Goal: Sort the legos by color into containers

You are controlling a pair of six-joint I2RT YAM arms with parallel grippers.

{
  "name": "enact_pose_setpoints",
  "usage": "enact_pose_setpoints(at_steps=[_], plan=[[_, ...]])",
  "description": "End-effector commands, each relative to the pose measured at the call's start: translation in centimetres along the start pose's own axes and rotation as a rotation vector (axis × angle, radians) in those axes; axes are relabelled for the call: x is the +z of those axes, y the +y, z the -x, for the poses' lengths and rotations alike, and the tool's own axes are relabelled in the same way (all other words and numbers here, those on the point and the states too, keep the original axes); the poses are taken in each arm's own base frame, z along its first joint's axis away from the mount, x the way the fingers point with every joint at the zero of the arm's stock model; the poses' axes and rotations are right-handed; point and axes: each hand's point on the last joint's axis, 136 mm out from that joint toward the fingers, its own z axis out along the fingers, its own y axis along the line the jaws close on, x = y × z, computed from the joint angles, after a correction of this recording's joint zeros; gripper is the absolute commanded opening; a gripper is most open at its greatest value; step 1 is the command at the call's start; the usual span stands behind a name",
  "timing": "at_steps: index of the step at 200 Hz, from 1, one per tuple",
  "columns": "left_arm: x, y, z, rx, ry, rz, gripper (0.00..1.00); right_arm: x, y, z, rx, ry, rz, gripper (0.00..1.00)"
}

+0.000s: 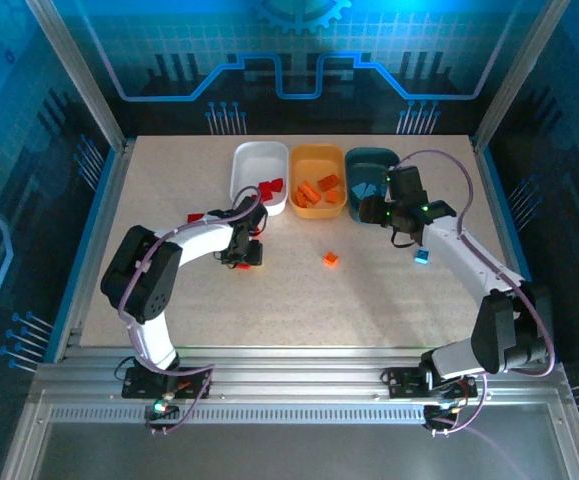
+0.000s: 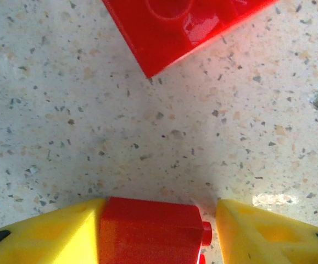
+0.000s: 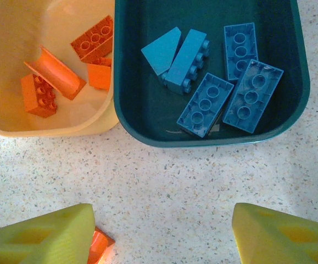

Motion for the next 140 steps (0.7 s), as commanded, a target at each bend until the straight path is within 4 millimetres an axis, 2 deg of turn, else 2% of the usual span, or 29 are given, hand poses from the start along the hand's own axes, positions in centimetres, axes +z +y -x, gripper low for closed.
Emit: enact_pose_setpoints(at_steps=[1,13,37,55,101,140], plan=[[0.6,0.4,-1.4,0.027,0.049,0.031,0.51,-0.8,0.4,-0.1,-0.009,-0.01,0.017,0.68],[0.8,0.4,-1.6,0.029,0.052,0.037,0.5,-0.7,0.5,-0.1,-0.007,-0.012,0.021,0.68],[1.2,0.2,-1.8,0.02,0.067,0.04,0.39,-0.7,0.5,-0.2,-0.004,-0.008,0.023,0.68],[1.0,0.0,-1.7,0.006,0.065,0.029,0.38,-0.9,0.5,-0.2,-0.004,-0.013,0.026,0.68],[-0.3,-1.0,-0.6,0.012,0.037,0.009,0.35,-0.9,0.6,-0.4,-0.002,-0.01,0.031,0.68],[-2.8,-1.9,0.5,0.027,-0.006,-0.007,0.35,-0.6,0.5,-0.5,-0.005,-0.007,0.027,0.68]])
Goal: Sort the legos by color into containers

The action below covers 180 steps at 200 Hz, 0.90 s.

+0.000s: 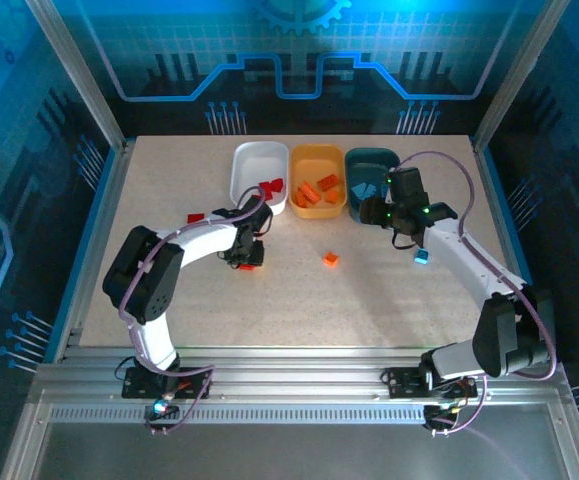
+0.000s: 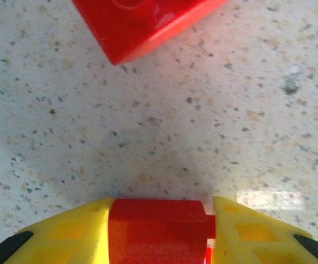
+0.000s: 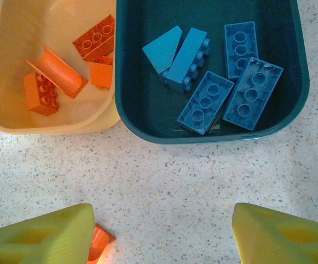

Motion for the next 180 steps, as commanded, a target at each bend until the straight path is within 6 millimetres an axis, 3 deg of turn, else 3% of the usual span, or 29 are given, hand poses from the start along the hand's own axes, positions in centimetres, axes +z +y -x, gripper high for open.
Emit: enact_pose_setpoints(at_steps=[1,32,69,100,132,180], plan=[[-2.1,-0.7,0.8,0.001,-0.018,-0.013,0.35,-0.3,0.6,-0.3,-0.006,-0.004,0.023,0.68],[-4.6,-1.7,3.5,0.014,-0.079,-0.041,0.36,-0.1,0.6,-0.6,-0.004,0.003,0.028,0.68],[-6.7,-3.8,9.9,0.021,-0.161,-0.08,0.37,0.0,0.6,-1.4,-0.006,0.016,0.03,0.68],[-6.7,-5.0,15.3,0.012,-0.19,-0.119,0.37,0.0,0.7,-2.6,0.0,0.042,0.042,0.68],[-5.9,-4.7,19.6,-0.027,-0.199,-0.133,0.36,0.1,1.1,-3.7,-0.014,0.068,0.055,0.68],[-4.8,-4.2,22.3,-0.065,-0.202,-0.173,0.47,-0.5,1.9,-4.4,-0.046,0.081,0.072,0.68]])
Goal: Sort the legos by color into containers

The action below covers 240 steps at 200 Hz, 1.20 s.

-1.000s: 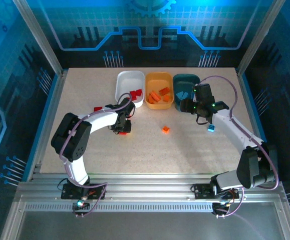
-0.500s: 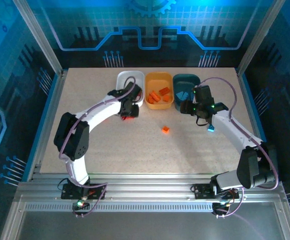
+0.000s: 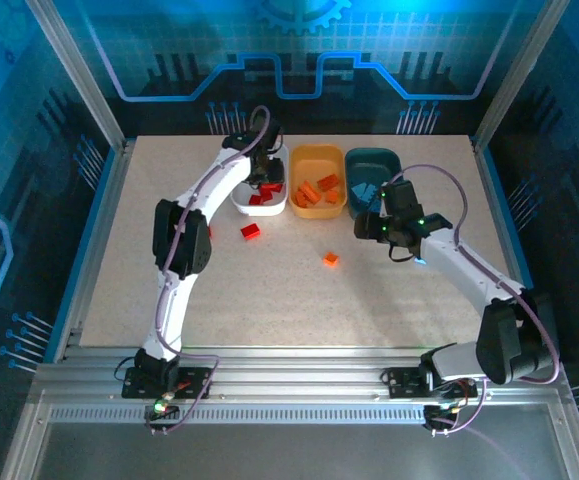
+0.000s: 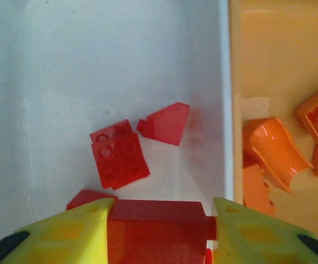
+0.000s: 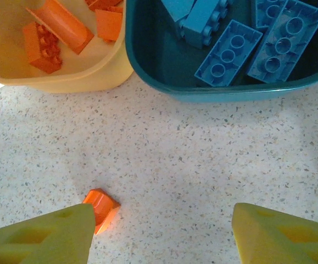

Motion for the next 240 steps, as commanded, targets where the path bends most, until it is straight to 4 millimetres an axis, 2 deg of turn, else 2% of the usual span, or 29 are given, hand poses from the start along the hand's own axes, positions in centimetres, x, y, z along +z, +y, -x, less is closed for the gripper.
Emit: enact_pose_setpoints(at_steps=[1,27,39,51,82,97,114,124,156,170,193,209,224,240], plan=[[-0.2,-0.2,-0.1,0.012,0.039,-0.033,0.47,-0.8,1.1,-0.6,-0.018,0.011,0.033,0.68],[-0.5,-0.2,0.6,0.007,0.025,-0.051,0.62,-1.0,2.4,-1.0,-0.055,0.022,0.046,0.71],[-1.0,-0.2,0.8,0.001,0.018,-0.058,0.74,-0.9,3.1,-1.4,-0.075,0.031,0.044,0.74],[-1.9,-0.4,1.1,0.0,0.008,-0.072,0.75,-0.7,3.8,-1.9,-0.101,0.042,0.034,0.76],[-5.7,-0.6,1.2,-0.016,-0.047,-0.118,0.81,0.8,5.7,-4.1,-0.133,0.098,0.019,0.79],[-7.9,-0.6,0.4,-0.031,-0.075,-0.157,0.86,2.0,6.6,-5.1,-0.14,0.148,0.016,0.81],[-9.6,0.0,-1.9,-0.062,-0.097,-0.196,0.94,3.4,7.7,-6.3,-0.146,0.202,0.022,0.82],[-10.1,0.6,-4.0,-0.08,-0.099,-0.217,0.99,4.2,8.0,-6.8,-0.133,0.227,0.02,0.82],[-11.5,3.3,-10.6,-0.14,-0.092,-0.228,0.99,6.2,8.0,-8.1,-0.029,0.279,-0.022,0.84],[-11.5,4.4,-13.7,-0.164,-0.066,-0.226,0.99,6.6,7.4,-8.6,0.035,0.275,-0.076,0.83],[-11.2,5.3,-18.0,-0.202,-0.014,-0.258,0.99,7.2,7.7,-9.6,0.142,0.276,-0.07,0.83],[-11.1,6.0,-20.1,-0.214,0.014,-0.258,0.99,7.8,9.1,-9.8,0.168,0.272,-0.01,0.82],[-11.0,6.5,-21.2,-0.222,0.023,-0.252,0.99,8.6,9.8,-9.9,0.16,0.282,-0.012,0.8],[-11.1,6.6,-21.7,-0.229,0.029,-0.254,0.99,9.5,9.9,-10.0,0.155,0.301,-0.051,0.7]])
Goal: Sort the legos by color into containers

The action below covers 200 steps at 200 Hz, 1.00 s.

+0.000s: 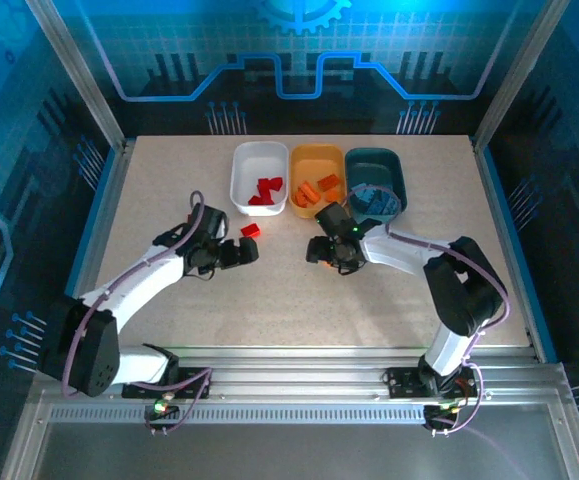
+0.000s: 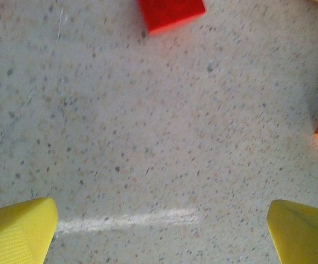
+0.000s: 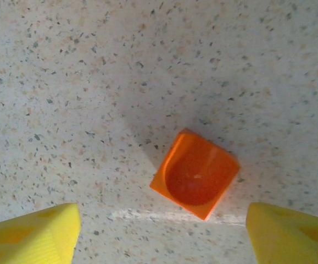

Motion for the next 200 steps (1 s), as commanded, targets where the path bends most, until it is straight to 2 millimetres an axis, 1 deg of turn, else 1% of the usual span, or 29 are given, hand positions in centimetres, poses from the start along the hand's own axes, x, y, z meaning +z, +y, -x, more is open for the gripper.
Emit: enact_pose_setpoints(at_steps=[1,13,24,49,64,76,83,92,105,116,127,147,161,162,167,184,200], plan=[[-0.9,-1.1,0.5,-0.031,-0.041,-0.071,0.99,1.6,1.3,-0.2,0.035,0.022,-0.014,0.69],[-1.0,-1.4,0.2,-0.051,-0.032,-0.094,0.99,2.1,1.0,-0.1,0.043,0.022,-0.038,0.66],[-1.2,-1.9,0.0,-0.054,-0.024,-0.126,0.99,2.4,0.9,0.0,0.044,0.016,-0.046,0.65],[-1.6,-1.4,-0.3,-0.051,-0.043,-0.116,0.99,2.9,1.0,0.7,0.006,-0.003,-0.096,0.64],[-1.8,-1.1,-0.5,-0.04,-0.046,-0.109,0.99,3.3,1.1,1.3,-0.02,-0.021,-0.122,0.61],[-1.9,-1.0,-0.7,-0.038,-0.042,-0.106,0.99,3.5,1.1,1.5,-0.033,-0.029,-0.138,0.55],[-1.9,-0.9,-0.8,-0.037,-0.039,-0.103,0.99,3.6,1.2,1.5,-0.043,-0.031,-0.145,0.48],[-2.0,-0.9,-0.9,-0.036,-0.04,-0.103,0.99,3.6,1.1,1.5,-0.054,-0.038,-0.157,0.42],[-2.3,-0.9,-0.9,-0.039,-0.046,-0.108,0.99,3.3,1.3,1.8,-0.086,-0.066,-0.177,0.33],[-2.6,-1.0,-0.9,-0.035,-0.052,-0.113,0.99,2.9,1.4,2.0,-0.111,-0.083,-0.184,0.29],[-2.9,-1.1,-0.8,-0.032,-0.059,-0.115,0.99,2.0,2.0,2.4,-0.137,-0.11,-0.174,0.26],[-3.2,-1.2,-0.7,-0.028,-0.06,-0.116,0.99,-1.0,3.3,4.3,-0.193,-0.198,-0.164,0.26],[-3.2,-1.2,-0.7,-0.031,-0.059,-0.115,0.99,-3.0,3.9,6.3,-0.223,-0.257,-0.163,0.26],[-3.2,-1.2,-0.7,-0.032,-0.06,-0.115,0.99,-3.2,4.0,6.8,-0.225,-0.267,-0.161,0.26],[-3.1,-1.2,-0.7,-0.033,-0.058,-0.117,0.99,-3.6,4.1,7.6,-0.229,-0.284,-0.162,0.26],[-2.9,-1.3,-0.7,-0.045,-0.053,-0.117,0.99,-4.3,4.6,10.7,-0.249,-0.331,-0.147,0.26],[-2.5,-1.1,-0.7,-0.045,-0.048,-0.109,0.99,-3.8,5.3,13.5,-0.276,-0.35,-0.124,0.27]])
